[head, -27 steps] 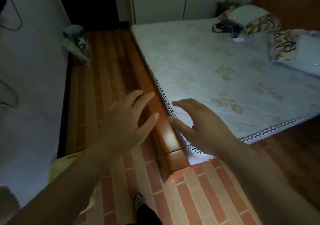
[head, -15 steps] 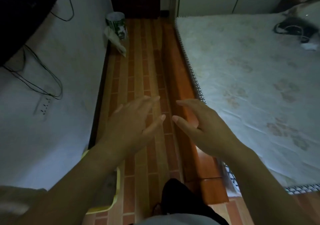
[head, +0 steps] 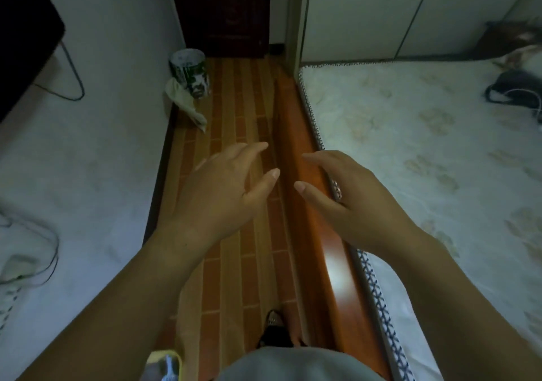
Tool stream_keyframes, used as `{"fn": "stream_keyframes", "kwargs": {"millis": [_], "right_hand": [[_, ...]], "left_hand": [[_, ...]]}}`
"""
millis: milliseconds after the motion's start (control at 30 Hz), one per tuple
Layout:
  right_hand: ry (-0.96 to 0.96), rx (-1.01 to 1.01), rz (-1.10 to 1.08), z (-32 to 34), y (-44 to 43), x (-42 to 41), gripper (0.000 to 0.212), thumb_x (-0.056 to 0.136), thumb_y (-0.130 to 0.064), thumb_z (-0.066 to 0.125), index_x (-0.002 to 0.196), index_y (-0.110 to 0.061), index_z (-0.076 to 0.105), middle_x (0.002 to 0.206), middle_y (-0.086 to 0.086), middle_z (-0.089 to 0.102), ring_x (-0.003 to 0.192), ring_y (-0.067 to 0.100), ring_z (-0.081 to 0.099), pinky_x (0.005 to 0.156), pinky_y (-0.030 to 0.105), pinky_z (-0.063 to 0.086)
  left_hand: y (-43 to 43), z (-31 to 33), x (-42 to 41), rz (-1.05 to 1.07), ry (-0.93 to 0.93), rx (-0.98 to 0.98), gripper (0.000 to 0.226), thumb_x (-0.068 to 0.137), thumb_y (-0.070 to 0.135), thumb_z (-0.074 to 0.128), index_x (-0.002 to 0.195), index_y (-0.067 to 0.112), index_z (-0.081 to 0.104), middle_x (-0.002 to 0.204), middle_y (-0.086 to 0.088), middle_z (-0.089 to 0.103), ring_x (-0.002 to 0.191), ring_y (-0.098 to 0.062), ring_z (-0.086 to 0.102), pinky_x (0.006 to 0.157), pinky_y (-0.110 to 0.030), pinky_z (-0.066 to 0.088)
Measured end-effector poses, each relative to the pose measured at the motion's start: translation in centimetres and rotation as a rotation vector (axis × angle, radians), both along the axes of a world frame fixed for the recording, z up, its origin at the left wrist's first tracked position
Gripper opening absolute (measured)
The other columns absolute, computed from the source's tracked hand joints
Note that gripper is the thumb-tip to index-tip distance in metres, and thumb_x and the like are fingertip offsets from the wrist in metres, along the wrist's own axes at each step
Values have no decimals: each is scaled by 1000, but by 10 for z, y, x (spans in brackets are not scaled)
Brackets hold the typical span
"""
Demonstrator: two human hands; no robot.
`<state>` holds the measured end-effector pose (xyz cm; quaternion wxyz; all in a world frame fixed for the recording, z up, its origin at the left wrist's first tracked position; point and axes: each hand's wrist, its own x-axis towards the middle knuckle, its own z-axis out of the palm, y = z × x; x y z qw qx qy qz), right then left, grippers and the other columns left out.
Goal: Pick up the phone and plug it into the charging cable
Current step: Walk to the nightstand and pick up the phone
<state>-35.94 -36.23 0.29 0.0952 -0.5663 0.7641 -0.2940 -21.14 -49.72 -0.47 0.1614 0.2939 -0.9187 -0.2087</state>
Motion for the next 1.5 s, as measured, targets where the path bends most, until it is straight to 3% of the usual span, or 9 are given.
{"fn": "stream_keyframes", "kwargs": {"millis": [100, 267, 433, 567, 700, 900, 1100, 1367, 1500], "right_hand": [[-8, 6, 19, 3, -61, -35, 54, 86, -59, 38, 131, -29, 42, 133, -9, 47, 109, 0, 42, 84, 16, 35], [28, 63, 72, 0, -171, -82, 54, 85, -60, 37, 132, -32, 40, 137, -9, 45, 118, 5, 42, 84, 17, 30], [75, 31, 61, -5, -296, -139, 53, 87, -57, 39, 131, -27, 43, 136, -5, 47, 120, 12, 44, 90, 25, 36], [79, 30, 45, -5, -400, -172, 54, 87, -58, 39, 130, -26, 44, 137, -3, 47, 122, 13, 44, 94, 32, 41], [71, 13, 1, 9, -487, -213, 52, 87, -56, 40, 130, -28, 43, 138, -3, 45, 123, 14, 43, 94, 31, 40], [11, -1, -84, 12, -580, -285, 53, 86, -58, 40, 129, -28, 45, 136, -5, 46, 119, 12, 45, 93, 33, 43], [-14, -4, -157, -4, -687, -377, 52, 87, -56, 41, 131, -29, 43, 139, -5, 43, 121, 13, 44, 94, 37, 44], [-11, 18, -104, 6, -851, -524, 51, 88, -56, 41, 132, -30, 42, 139, -7, 43, 119, 8, 43, 87, 25, 36], [-16, 55, -65, 5, -923, -581, 51, 86, -58, 40, 130, -32, 42, 136, -8, 45, 107, 4, 46, 82, 23, 37]], "left_hand": [[-59, 4, -28, 19, 24, -7, 55, 86, 62, 31, 135, 36, 34, 141, 7, 44, 123, -11, 43, 95, -37, 40], [-151, -4, -61, 118, 32, 29, 56, 85, 63, 30, 134, 36, 36, 141, 7, 43, 123, -13, 44, 96, -41, 43], [-266, -14, -110, 155, 61, 46, 60, 83, 63, 30, 134, 34, 38, 142, 4, 44, 125, -15, 43, 97, -39, 42], [-375, -7, -155, 125, 62, -7, 57, 86, 61, 31, 134, 31, 39, 140, 3, 45, 122, -17, 45, 90, -34, 41], [-472, 5, -202, 68, 16, -28, 57, 85, 60, 32, 135, 32, 37, 141, 2, 44, 121, -17, 46, 84, -31, 39], [-581, 6, -285, -51, -12, 1, 57, 86, 61, 30, 136, 34, 35, 144, 5, 39, 125, -15, 42, 95, -38, 43], [-701, -1, -385, -115, -34, -6, 59, 86, 62, 28, 137, 33, 34, 145, 2, 38, 130, -17, 37, 102, -48, 38], [-863, 13, -529, -126, -55, -22, 58, 85, 64, 25, 135, 36, 34, 142, 4, 41, 125, -15, 41, 98, -44, 42], [-935, 11, -578, -98, -35, -19, 56, 85, 63, 28, 133, 36, 36, 139, 4, 44, 123, -15, 43, 98, -41, 40]]}}
